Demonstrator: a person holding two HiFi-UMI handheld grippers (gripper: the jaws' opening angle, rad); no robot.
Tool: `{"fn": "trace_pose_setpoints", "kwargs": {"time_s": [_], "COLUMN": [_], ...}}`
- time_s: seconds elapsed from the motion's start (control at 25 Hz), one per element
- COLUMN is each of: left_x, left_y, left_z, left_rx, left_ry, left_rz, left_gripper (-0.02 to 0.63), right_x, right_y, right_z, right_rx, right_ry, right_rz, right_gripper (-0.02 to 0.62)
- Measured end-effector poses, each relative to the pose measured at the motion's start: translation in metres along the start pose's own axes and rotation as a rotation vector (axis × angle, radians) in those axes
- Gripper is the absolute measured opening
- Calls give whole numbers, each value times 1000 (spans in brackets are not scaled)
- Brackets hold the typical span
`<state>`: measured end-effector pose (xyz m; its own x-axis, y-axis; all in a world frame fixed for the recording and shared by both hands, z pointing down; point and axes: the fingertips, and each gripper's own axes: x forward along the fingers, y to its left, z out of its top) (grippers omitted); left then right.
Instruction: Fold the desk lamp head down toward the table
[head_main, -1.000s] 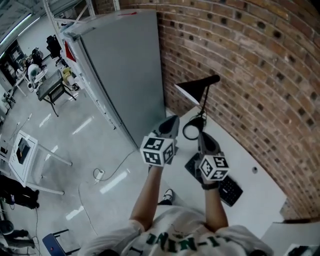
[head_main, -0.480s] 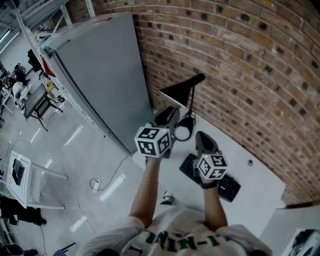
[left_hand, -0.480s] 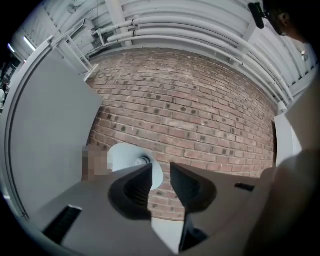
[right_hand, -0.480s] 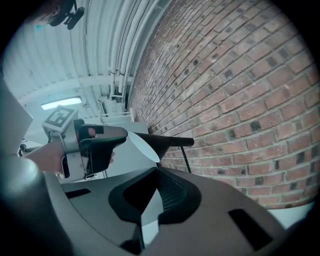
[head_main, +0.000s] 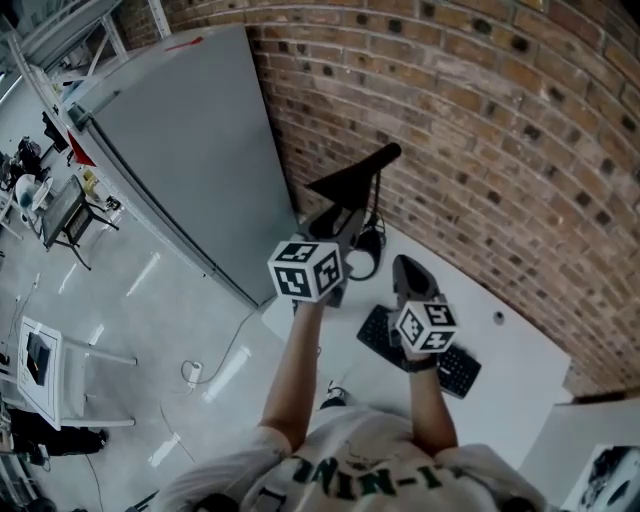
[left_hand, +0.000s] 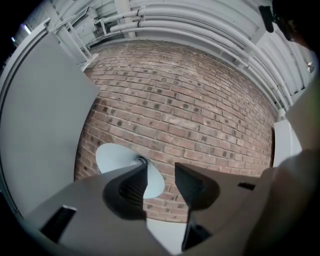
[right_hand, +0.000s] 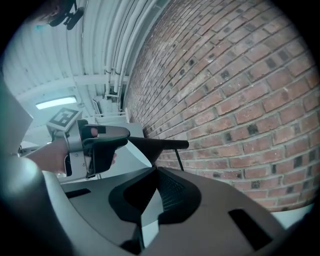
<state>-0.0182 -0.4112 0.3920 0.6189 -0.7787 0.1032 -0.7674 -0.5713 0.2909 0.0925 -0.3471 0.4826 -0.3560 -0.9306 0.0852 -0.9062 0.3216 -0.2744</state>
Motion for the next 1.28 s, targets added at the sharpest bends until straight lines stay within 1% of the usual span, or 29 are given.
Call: {"fn": "trace_pose_setpoints", "kwargs": {"time_s": [0.08,0.2,0.24,0.36,0.44,0.52,0.68,0.92,1.28], "left_x": [2,3,3,2,2,2,1,-1,-2], "left_y": [3,7,8,9,8,9,12,15,23], "left_z": [3,4,4,4,4,3,-4,-20,-45], "left_rx": [-4,-1,-7,-47,-56,-55,-66,-72,-121], "left_ry": [-11,-19,-21,-22,-15,-5,13,28,51], "left_rz": [4,2,-5,-47,-63,-63,-45,-4,25], "left_gripper": [155,101,81,66,61,58,55,55,55], "right_x": [4,9,11,16,19,21,21,17,10], "right_y": [2,5,6,11,15,19,24,18,13], "right_z": [3,0,-2,-6,-6,-8,-11,-12,-18], "right_rx": [-2,-1,0,1,0,-2,-9,-23,-21], "right_ry": [-5,-2,3,15,18,21,34,47,57], "right_rz": [4,8,9,17,27,39,51,45,34], "right_gripper": [6,6,6,6,6,6,6,6,6]}}
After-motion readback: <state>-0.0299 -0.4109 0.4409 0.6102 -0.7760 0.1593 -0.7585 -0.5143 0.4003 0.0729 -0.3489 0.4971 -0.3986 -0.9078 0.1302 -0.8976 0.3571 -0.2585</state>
